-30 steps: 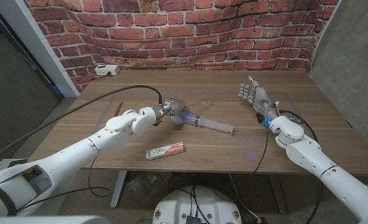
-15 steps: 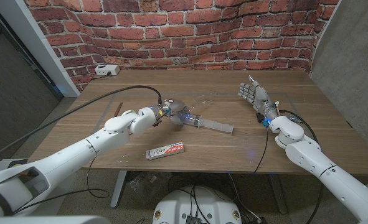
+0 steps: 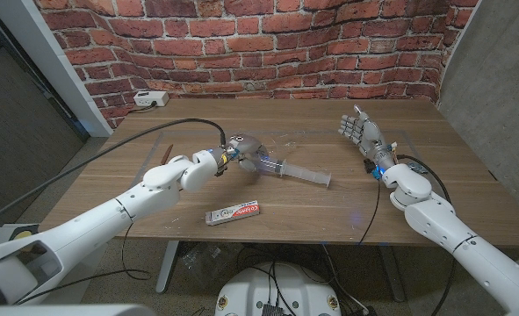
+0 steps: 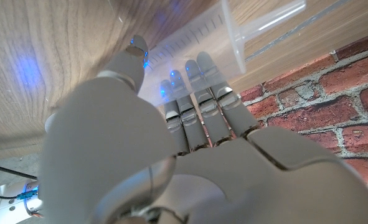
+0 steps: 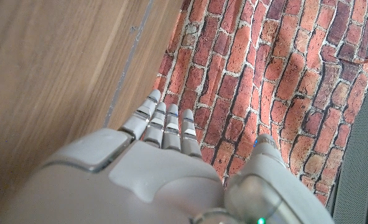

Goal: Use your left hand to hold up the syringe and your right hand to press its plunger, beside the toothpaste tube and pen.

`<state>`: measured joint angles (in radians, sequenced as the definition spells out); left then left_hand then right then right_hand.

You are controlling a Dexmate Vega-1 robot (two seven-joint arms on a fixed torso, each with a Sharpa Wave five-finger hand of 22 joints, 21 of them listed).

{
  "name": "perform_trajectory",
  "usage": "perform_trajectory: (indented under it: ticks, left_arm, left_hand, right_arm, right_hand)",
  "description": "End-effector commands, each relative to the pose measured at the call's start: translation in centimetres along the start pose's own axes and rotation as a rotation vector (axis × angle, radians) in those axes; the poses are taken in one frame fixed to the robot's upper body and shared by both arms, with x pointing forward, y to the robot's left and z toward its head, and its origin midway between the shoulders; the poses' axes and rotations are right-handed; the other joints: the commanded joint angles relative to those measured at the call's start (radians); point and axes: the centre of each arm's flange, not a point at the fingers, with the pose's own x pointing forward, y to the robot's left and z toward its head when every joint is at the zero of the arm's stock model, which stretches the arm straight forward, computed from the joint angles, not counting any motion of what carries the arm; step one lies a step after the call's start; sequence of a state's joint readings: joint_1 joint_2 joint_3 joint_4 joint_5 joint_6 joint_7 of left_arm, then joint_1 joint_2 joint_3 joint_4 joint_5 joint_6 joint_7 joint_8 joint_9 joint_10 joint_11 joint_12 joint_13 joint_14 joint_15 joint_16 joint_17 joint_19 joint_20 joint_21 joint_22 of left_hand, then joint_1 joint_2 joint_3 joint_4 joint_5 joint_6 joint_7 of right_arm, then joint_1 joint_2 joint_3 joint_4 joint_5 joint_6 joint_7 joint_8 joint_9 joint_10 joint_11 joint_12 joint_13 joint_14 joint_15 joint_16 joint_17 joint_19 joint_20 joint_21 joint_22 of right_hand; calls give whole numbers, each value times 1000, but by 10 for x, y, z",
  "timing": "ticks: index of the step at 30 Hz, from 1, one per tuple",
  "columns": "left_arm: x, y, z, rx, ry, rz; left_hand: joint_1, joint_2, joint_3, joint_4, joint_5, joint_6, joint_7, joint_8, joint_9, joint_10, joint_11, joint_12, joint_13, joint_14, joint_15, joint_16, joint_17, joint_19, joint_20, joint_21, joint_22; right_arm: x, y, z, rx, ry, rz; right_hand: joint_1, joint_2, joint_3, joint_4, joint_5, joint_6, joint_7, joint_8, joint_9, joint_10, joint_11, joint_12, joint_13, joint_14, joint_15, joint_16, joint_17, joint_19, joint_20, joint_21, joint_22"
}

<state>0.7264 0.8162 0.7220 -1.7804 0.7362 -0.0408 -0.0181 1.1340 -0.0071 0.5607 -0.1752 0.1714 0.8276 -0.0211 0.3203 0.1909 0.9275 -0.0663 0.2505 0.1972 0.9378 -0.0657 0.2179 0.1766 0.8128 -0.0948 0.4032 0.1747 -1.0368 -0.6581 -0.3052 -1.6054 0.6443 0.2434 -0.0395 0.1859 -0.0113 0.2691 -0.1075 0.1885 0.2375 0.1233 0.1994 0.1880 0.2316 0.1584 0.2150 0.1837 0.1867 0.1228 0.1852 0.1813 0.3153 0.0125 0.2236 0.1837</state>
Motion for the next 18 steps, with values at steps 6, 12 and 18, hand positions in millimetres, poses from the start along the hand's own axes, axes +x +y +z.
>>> perform_trajectory:
  ticks: [6, 12, 18]
  left_arm:
    - [-20, 10, -1, -82, 30, 107]
    - [-26, 18, -7, -128, 49, 155]
    - [-33, 29, -12, -158, 76, 215]
  left_hand:
    - [52, 79, 41, 37, 5, 187, -3, -4, 4, 88, -71, -6, 6, 82, -139, -5, 1, 10, -12, 6, 5]
    - [52, 79, 42, 38, 5, 189, -2, -5, 4, 91, -72, -8, 6, 85, -137, -6, 1, 9, -11, 6, 5]
    - [52, 79, 44, 37, 5, 193, -5, -8, 4, 97, -74, -10, 7, 93, -139, -7, 1, 17, -11, 9, 5]
  right_arm:
    - [3, 2, 4, -10, -19, 14]
    - [5, 2, 8, -11, -35, 9]
    - [7, 0, 10, -6, -48, -3]
  right_hand:
    - [9, 6, 2, -9, -2, 9, -1, -3, 3, 11, -4, -1, 3, 13, 2, 0, 4, 12, 0, -5, 2]
    - [9, 6, 2, -9, -2, 9, -1, -3, 3, 11, -4, 0, 3, 14, 0, 0, 4, 13, 0, -5, 2]
    - [9, 6, 1, -9, -2, 21, 6, 2, 3, 14, -4, 0, 3, 13, 1, 0, 4, 13, 0, -5, 2]
